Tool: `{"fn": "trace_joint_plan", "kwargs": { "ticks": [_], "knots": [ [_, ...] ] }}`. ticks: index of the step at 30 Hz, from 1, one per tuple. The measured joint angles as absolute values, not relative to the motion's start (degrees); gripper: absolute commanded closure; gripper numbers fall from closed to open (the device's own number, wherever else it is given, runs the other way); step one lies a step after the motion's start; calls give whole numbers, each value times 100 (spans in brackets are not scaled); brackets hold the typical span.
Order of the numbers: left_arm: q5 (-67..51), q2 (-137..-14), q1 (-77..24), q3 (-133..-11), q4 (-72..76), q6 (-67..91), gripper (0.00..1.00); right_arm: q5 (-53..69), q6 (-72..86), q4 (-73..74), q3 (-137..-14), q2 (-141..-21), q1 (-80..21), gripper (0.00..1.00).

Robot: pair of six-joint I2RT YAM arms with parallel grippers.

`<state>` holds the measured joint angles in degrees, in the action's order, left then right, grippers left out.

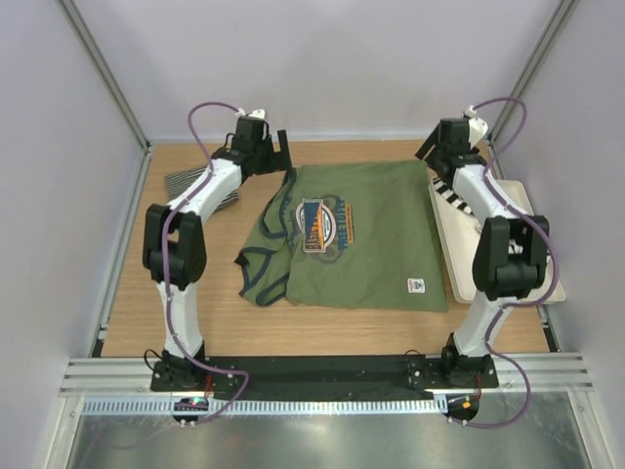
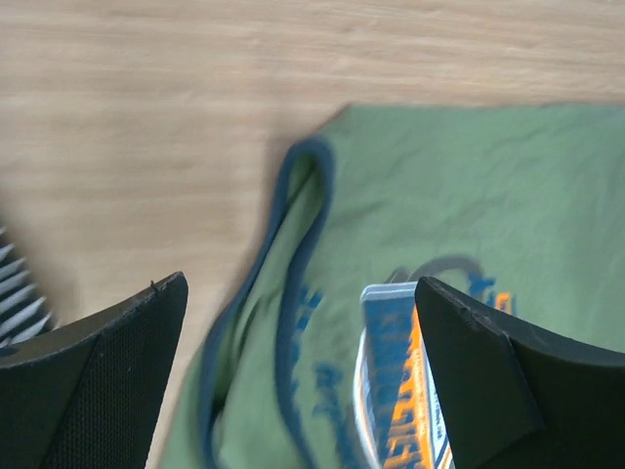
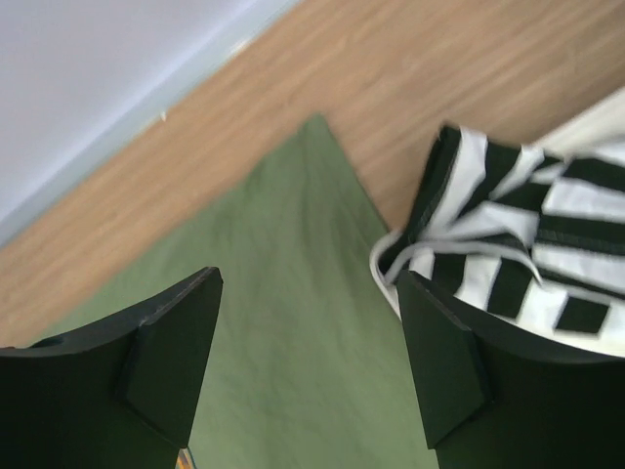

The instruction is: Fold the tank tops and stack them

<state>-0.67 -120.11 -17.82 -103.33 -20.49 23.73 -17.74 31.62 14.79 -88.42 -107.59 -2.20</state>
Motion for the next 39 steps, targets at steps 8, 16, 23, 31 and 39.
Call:
{"fn": "trace_joint_plan", "kwargs": {
  "ticks": [8, 16, 23, 31, 39],
  "knots": [
    [381, -10840, -1546, -9419, -2491, 2488, 21, -838, 3229, 1229, -6993, -9148, -228, 36],
    [-141, -10960, -803, -8176, -2639, 2993, 42, -403, 3245, 1096, -6335, -8366, -239, 45],
    [-279, -11233, -263, -7666, -2650, 3218, 44, -231, 3295, 1070, -6254, -8350, -436, 46],
    [-307, -11928, 513, -8667, -2556, 3282, 42, -211, 3288, 1096, -5957, -8313, -867, 44],
    [91, -10735, -377, -7439, -2440, 3236, 27, -213, 3240, 1214, -5898, -8136, -937, 44]
  ]
}}
